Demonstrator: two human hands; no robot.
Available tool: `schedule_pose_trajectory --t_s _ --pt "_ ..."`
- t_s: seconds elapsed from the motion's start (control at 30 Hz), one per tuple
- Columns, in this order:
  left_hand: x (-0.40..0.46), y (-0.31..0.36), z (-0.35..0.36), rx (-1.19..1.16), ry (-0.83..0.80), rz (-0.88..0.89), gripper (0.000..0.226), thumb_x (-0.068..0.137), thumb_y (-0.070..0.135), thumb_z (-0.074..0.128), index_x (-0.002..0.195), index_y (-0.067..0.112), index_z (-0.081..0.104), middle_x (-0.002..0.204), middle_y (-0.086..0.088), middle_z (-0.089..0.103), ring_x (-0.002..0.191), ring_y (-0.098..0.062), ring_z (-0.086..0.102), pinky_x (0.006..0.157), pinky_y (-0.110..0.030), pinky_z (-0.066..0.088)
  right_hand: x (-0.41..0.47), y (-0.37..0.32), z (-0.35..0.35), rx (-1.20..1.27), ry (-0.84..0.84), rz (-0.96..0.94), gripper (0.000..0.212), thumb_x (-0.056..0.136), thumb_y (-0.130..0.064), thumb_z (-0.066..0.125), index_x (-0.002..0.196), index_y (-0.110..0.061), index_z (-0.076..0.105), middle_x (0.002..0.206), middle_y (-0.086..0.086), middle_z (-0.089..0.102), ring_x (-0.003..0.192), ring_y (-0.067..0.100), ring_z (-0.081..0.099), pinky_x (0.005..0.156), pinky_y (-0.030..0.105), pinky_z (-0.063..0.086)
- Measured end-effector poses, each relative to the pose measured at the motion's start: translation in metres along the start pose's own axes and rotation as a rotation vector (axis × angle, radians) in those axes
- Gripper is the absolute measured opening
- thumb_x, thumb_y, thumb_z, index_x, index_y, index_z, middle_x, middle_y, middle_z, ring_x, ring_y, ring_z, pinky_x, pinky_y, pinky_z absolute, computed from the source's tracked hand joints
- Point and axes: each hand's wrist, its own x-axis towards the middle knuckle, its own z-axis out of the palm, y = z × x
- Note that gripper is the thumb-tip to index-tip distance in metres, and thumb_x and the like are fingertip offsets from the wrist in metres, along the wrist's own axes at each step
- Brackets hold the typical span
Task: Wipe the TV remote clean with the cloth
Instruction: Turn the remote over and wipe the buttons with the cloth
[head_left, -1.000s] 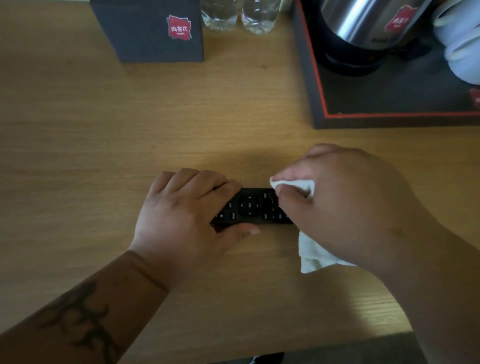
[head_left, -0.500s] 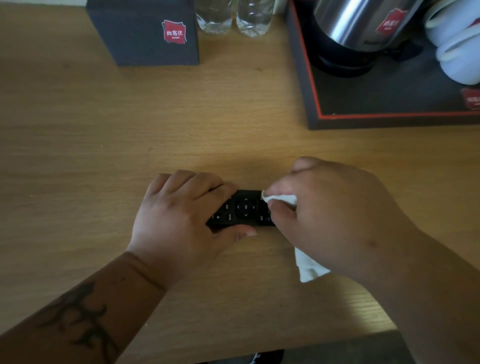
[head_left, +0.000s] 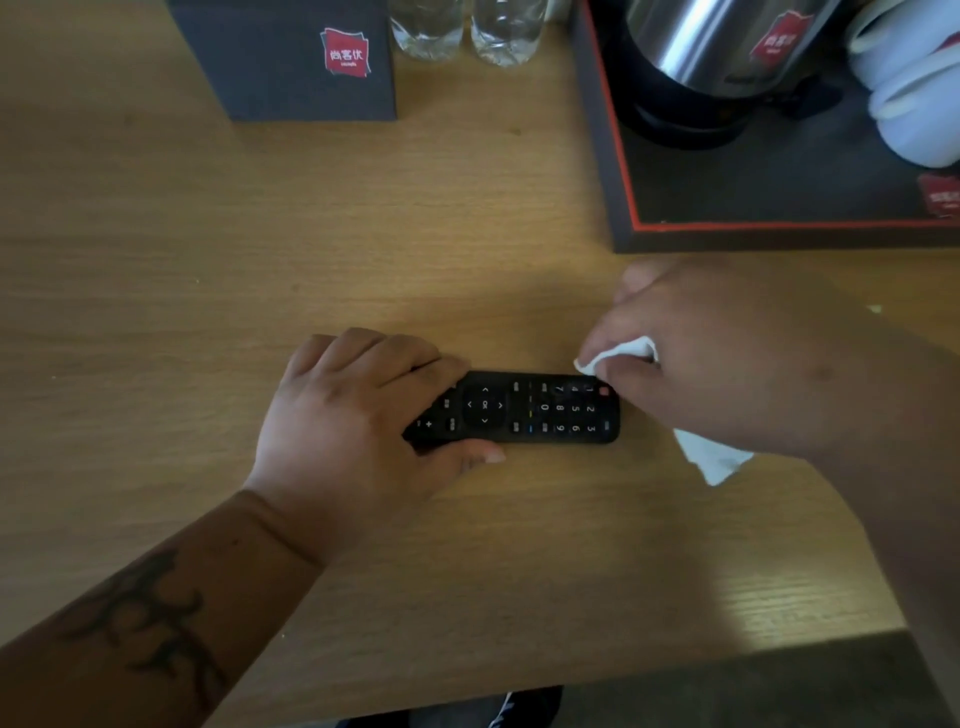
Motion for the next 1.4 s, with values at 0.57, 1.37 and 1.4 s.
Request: schedule_pose_trajectory --t_s 0.57,1.37,1.4 --pt "0.0 0.003 0.001 0.027 0.013 -0.019 0.067 0.076 0.073 0.064 0.11 0.017 0.074 0.102 0.002 0.072 0.094 -0.025 0.065 0.086 -0.045 0.047 -0.014 0.0 0.001 0.097 -0.045 -0.079 0.022 0.089 -0.045 0.052 0.102 -0.052 0.069 0.098 -0.017 0.058 0.086 0.006 0.054 0.067 0.029 0.038" --pt "0.0 0.002 0.002 0.041 0.019 -0.008 0.066 0.076 0.073 0.065 0.109 0.017 0.074 0.101 0.002 0.072 0.092 -0.026 0.065 0.084 -0.044 0.047 -0.006 0.0 0.002 0.115 -0.056 -0.12 0.02 0.091 -0.04 0.054 0.1 -0.05 0.07 0.1 -0.019 0.056 0.086 0.005 0.053 0.065 0.027 0.039" --pt "0.001 0.003 0.001 0.041 0.02 -0.009 0.066 0.076 0.073 0.066 0.109 0.017 0.075 0.101 0.002 0.072 0.093 -0.026 0.065 0.084 -0.044 0.047 -0.005 -0.003 0.005 0.106 -0.051 -0.118 0.021 0.091 -0.04 0.054 0.1 -0.05 0.07 0.1 -0.019 0.056 0.085 0.005 0.051 0.062 0.025 0.037"
